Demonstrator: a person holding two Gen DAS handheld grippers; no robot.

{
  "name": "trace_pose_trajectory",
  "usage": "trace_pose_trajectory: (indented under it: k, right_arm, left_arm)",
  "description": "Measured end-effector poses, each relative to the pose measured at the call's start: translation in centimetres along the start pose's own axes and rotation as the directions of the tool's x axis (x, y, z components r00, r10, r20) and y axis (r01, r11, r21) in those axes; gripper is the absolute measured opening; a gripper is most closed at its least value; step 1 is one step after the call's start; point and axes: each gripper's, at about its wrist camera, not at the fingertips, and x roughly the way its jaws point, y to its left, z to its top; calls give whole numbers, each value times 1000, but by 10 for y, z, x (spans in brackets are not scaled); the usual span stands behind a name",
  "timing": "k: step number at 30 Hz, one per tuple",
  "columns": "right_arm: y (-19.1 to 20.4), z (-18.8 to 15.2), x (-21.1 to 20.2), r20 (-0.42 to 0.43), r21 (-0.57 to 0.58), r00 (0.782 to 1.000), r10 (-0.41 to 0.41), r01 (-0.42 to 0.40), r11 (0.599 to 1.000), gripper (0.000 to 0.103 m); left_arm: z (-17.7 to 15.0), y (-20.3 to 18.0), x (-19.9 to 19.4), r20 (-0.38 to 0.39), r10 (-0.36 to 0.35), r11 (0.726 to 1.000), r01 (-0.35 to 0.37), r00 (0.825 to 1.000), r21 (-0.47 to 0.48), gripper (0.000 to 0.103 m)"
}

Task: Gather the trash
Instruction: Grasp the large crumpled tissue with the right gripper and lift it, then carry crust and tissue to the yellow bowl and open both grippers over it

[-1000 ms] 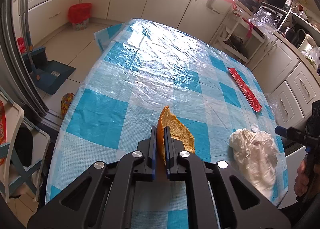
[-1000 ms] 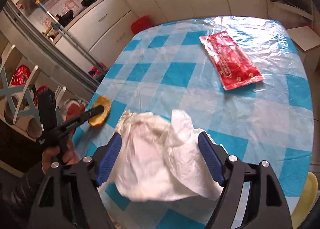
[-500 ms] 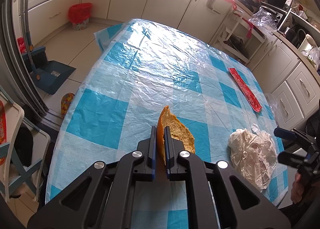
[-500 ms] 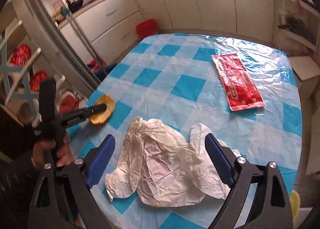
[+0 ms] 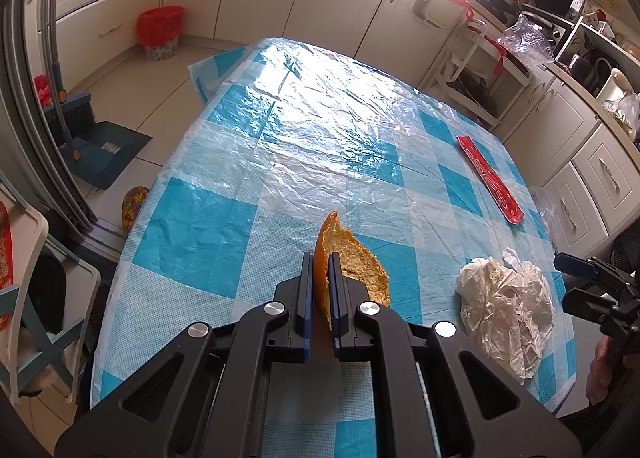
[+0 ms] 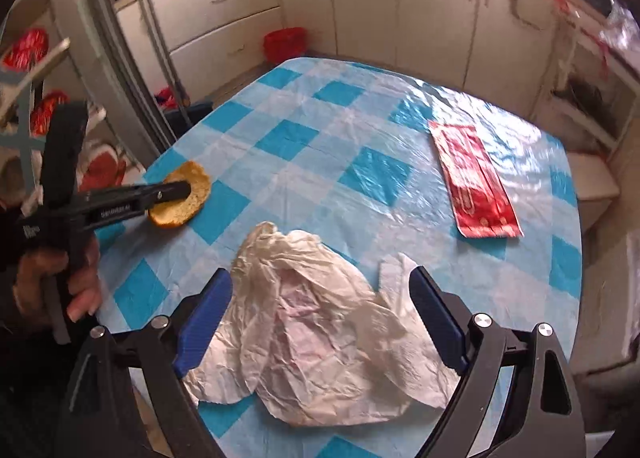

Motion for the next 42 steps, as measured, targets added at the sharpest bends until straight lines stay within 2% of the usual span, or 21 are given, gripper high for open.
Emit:
trace_pose_trajectory:
  k: [2, 4, 7, 10, 12, 13, 14, 15, 16, 18, 19, 21, 22, 23, 24, 25, 26, 32, 35, 37, 42]
  right_arm:
    - [2, -1, -2, 12, 1, 999, 45, -45, 999, 83]
    - [17, 1, 6, 0, -45, 1000, 30, -30, 999, 83]
    - [45, 8, 30, -23, -132, 999, -48, 44, 990, 83]
    - [63, 10, 58, -74, -214, 986, -146, 128, 968, 83]
    - [67, 8, 75, -111, -243, 981, -161, 131, 961, 69]
    - [68, 7, 78, -119, -237, 984, -134, 103, 966, 56]
    - [68, 9, 76, -113, -227, 987, -110, 83, 970, 38]
    - [67, 11, 72, -116, -214, 989, -89, 63, 975, 31]
    - [63, 13, 65, -106, -182, 993, -45, 25, 983, 24]
    - [49, 18, 42, -57, -76, 995, 81, -85, 993, 23]
    - [40, 21, 29, -18, -19, 983, 182, -182, 983, 22]
    - [25, 22, 1, 91, 67, 924, 372, -378, 923, 23]
    - [17, 22, -10, 141, 94, 902, 409, -423, 901, 24]
    - [12, 22, -16, 157, 113, 903, 400, -419, 901, 24]
    - [3, 21, -20, 172, 147, 892, 418, -442, 885, 24]
    - [-8, 19, -23, 208, 195, 860, 466, -503, 842, 24]
    - [-17, 16, -27, 245, 229, 839, 487, -538, 811, 24]
    - [-26, 10, -56, 275, 208, 867, 416, -476, 855, 24]
    - [-27, 0, -64, 251, 207, 910, 331, -385, 899, 26]
    - [-34, -7, -68, 265, 221, 903, 337, -397, 891, 26]
    - [-50, -25, -94, 300, 238, 913, 276, -352, 905, 26]
  left_arm:
    - [0, 0, 0, 0, 1, 1000, -1, 1000, 1, 6]
    - [0, 0, 0, 1, 3, 1000, -3, 1000, 2, 6]
    - [1, 2, 0, 1, 5, 1000, -5, 1000, 2, 6]
    - [1, 2, 0, 1, 5, 1000, -5, 1000, 3, 6]
    - [1, 2, 0, 1, 5, 1000, -5, 1000, 4, 6]
    - [0, 1, -1, 2, 6, 1000, -6, 1000, 4, 6]
    - [0, 1, -1, 2, 6, 1000, -6, 1000, 4, 6]
    - [1, 1, -1, 2, 5, 1000, -5, 1000, 4, 6]
    - [0, 0, -1, 3, 5, 1000, -5, 1000, 7, 6]
    - [0, 1, -1, 3, 5, 1000, -5, 1000, 7, 6]
    - [0, 1, -1, 3, 6, 1000, -6, 1000, 6, 6]
    - [0, 1, -1, 3, 6, 1000, -6, 1000, 6, 6]
    - [0, 0, -1, 3, 7, 1000, -7, 1000, 6, 6]
    - [0, 0, -1, 3, 7, 1000, -7, 1000, 7, 6]
    - [0, 0, -1, 3, 7, 1000, -7, 1000, 8, 6]
    - [0, 0, -1, 5, 7, 1000, -7, 1000, 9, 6]
    - [0, -1, -2, 12, 7, 1000, -7, 1000, 15, 6]
    - [-4, -17, -20, 68, -9, 998, 4, 998, 62, 6]
    - [-12, -38, -31, 75, -43, 995, 36, 996, 90, 6]
    - [-19, -58, -35, 69, -59, 991, 50, 996, 127, 6]
    - [-40, -122, -47, 47, -96, 961, 80, 994, 265, 6]
